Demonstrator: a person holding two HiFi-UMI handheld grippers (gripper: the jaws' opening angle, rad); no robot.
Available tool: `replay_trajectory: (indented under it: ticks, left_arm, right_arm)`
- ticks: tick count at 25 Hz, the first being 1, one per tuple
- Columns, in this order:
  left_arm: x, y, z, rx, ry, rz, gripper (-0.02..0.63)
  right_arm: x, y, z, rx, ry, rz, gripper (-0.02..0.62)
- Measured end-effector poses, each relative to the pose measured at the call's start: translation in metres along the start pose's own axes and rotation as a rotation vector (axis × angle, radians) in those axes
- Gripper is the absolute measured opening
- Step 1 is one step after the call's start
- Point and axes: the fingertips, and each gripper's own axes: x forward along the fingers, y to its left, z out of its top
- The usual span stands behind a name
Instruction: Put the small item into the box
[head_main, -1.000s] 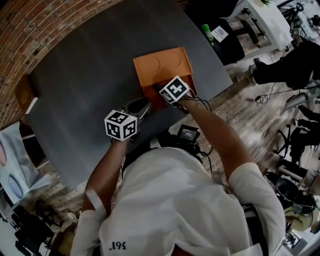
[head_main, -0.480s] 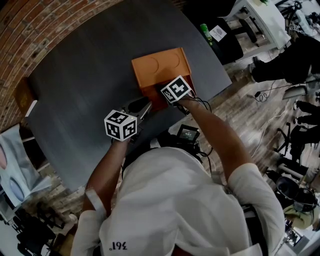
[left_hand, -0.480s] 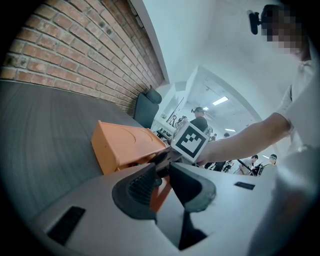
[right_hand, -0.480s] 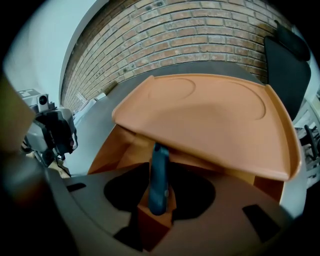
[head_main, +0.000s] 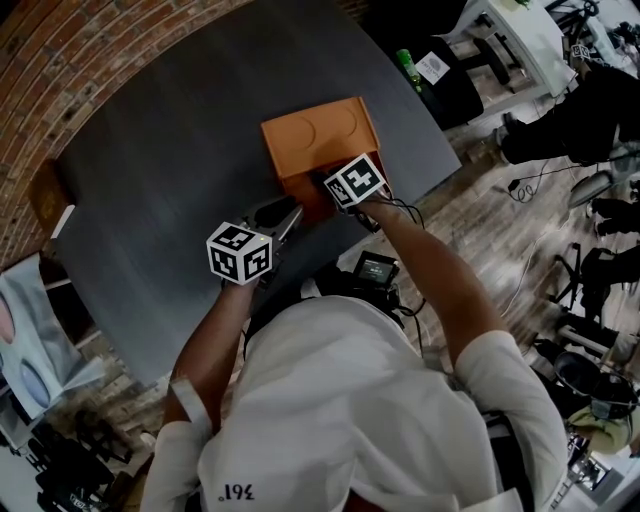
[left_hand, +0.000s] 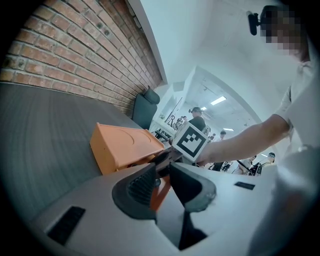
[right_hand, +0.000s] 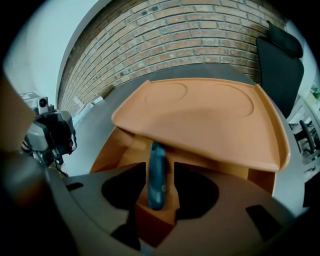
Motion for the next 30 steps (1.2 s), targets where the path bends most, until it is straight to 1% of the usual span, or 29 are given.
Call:
replay_trajectory:
  ticks: [5,9,15,22,26,30]
  left_arm:
    - [-0.003,-0.003,-0.001,0.008,0.004,-0.002,0.092]
    - [-0.002,-0.004,-0.002,0.032,0.02,-0.014,0.092]
    - [-0.002,-0.01,0.001,0.04,0.007,-0.034,0.092]
    - [-0.008,-0.023,0.007,0.035,-0.016,-0.056,0.091]
    - [-0.01,-0.024,0.013,0.032,-0.034,-0.066,0.089]
    - [-0.013,-0.029,0.021,0.038,-0.054,-0.083,0.083]
  right_arm:
    - [-0.01,0.002,-0.001,0.016,-0.035,-0.021,0.198]
    - [-0.02,-0.002,0.003,0.035,-0.083,-0.052,0.202]
    - [-0.035,-0.005,0.004,0.047,-0.15,-0.094,0.206]
    - [-0.064,-0.003,0.002,0.106,-0.252,-0.1,0.204]
    - [-0.083,-0.002,0.008,0.094,-0.321,-0.132,0.159]
    - [-0.098,0.004,0.012,0.097,-0.373,-0.142,0.13]
